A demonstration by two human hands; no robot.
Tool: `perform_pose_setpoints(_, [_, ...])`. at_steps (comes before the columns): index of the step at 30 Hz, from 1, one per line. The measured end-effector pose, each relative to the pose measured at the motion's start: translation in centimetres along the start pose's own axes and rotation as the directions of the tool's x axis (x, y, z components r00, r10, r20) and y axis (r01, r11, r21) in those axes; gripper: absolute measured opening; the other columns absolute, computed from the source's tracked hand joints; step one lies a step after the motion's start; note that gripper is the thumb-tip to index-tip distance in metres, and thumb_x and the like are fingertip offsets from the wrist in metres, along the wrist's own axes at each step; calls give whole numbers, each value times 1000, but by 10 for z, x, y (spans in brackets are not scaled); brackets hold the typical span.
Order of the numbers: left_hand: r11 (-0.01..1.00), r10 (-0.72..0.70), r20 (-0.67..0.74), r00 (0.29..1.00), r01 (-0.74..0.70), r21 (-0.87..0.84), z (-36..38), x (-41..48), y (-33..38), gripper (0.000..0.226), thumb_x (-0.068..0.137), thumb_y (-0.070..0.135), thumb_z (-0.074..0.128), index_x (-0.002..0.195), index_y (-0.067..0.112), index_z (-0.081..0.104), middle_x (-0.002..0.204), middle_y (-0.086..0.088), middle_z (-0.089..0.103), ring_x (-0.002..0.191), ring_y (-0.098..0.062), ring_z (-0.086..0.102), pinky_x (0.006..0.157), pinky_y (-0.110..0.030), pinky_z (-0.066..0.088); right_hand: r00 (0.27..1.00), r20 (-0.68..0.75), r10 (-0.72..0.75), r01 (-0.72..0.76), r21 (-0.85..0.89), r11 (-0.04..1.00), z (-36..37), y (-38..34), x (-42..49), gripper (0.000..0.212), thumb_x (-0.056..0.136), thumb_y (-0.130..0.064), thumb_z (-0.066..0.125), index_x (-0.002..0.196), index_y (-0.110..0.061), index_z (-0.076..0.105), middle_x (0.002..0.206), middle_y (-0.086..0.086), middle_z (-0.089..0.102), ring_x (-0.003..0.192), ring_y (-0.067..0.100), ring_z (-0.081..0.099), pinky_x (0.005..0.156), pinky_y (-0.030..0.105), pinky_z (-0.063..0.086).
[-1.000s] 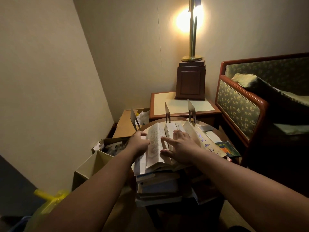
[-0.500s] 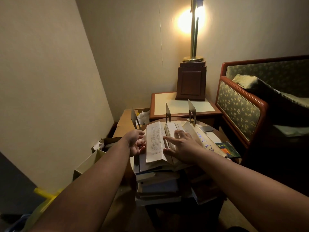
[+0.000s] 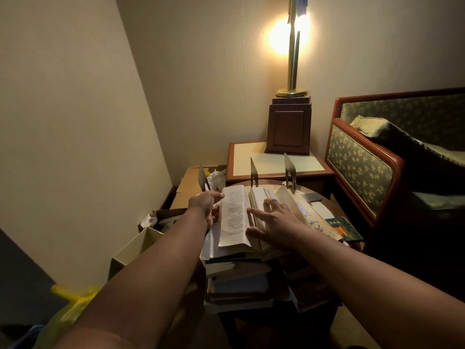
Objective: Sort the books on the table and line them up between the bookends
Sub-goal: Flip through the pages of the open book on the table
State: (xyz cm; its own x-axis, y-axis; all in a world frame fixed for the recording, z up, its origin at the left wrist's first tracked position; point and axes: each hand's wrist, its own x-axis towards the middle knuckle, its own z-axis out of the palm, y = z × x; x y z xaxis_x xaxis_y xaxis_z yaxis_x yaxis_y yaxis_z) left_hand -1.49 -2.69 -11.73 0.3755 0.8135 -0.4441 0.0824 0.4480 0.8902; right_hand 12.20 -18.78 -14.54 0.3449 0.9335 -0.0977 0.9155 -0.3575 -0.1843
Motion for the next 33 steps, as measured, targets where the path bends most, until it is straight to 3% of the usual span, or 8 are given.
perform_pose_setpoints(5, [992, 99, -64, 993, -103, -67, 4, 11, -4, 37, 76, -3, 73, 107, 16, 63, 110, -13, 68, 105, -34, 64, 85, -47, 58, 1000, 12, 1, -1, 3, 1000, -2, -1, -2, 76, 81, -84, 34, 149, -56, 13, 163, 4, 3, 148, 36, 7, 114, 57, 22])
perform_pose_setpoints(10, [901, 337, -78, 938, -297, 317, 6, 11, -15, 40, 76, -4, 75, 104, 20, 60, 107, -5, 63, 107, -28, 61, 86, -42, 59, 1000, 21, -8, 9, -21, 1000, -1, -1, -4, 75, 84, -82, 32, 150, -55, 10, 164, 6, -1, 148, 37, 3, 115, 58, 17])
perform_pose_setpoints(16, [598, 373, 84, 924, -309, 740, -5, 10, -32, 39, 86, 10, 63, 117, 32, 58, 129, -7, 55, 109, -29, 57, 79, -39, 57, 998, 68, -13, 19, -92, 996, 8, -3, -8, 77, 86, -81, 22, 152, -49, -1, 163, 7, -17, 148, 33, -15, 118, 57, -1])
perform_pose_setpoints(19, [353, 386, 155, 910, -300, 886, -2, 5, -42, 37, 93, 37, 50, 130, 38, 51, 140, -7, 45, 124, -31, 43, 97, -48, 46, 998, 67, -5, 11, -98, 995, 10, -3, -8, 76, 85, -82, 21, 151, -50, -2, 162, 6, -19, 148, 33, -17, 117, 56, -3])
perform_pose_setpoints(22, [141, 493, 351, 796, -471, 871, 2, -4, -54, 59, 97, 45, 39, 150, 25, 26, 156, -3, 28, 143, -28, 24, 114, -53, 26, 998, 66, -6, 13, -106, 994, 10, -4, -7, 75, 86, -81, 22, 151, -51, -2, 162, 6, -20, 148, 33, -18, 117, 55, -4])
perform_pose_setpoints(25, [-74, 347, 568, 746, -583, 809, 2, -11, -67, 64, 102, 47, 29, 157, 27, 4, 165, 6, 0, 152, -18, -4, 121, -53, 1, 998, 62, -1, 8, -119, 993, 12, -4, -7, 73, 87, -80, 22, 151, -52, -1, 162, 7, -22, 147, 32, -19, 117, 54, -4])
perform_pose_setpoints(28, [-51, 173, 549, 817, -550, 834, -4, -10, -81, 61, 104, 47, 18, 157, 25, -5, 164, 7, -16, 150, -15, -16, 120, -48, -5, 998, 66, 4, 6, -160, 987, 15, -3, -6, 78, 84, -83, 16, 152, -50, -4, 161, 7, -25, 147, 32, -21, 117, 52, -5])
perform_pose_setpoints(33, [-44, 145, 506, 850, -505, 862, -11, -12, -92, 66, 104, 49, 16, 156, 20, -12, 162, 2, -23, 149, -16, -20, 121, -48, -6, 997, 77, -7, 20, -167, 986, 18, -4, -7, 82, 80, -85, 11, 152, -48, -4, 159, 7, -28, 146, 33, -23, 116, 52, -8])
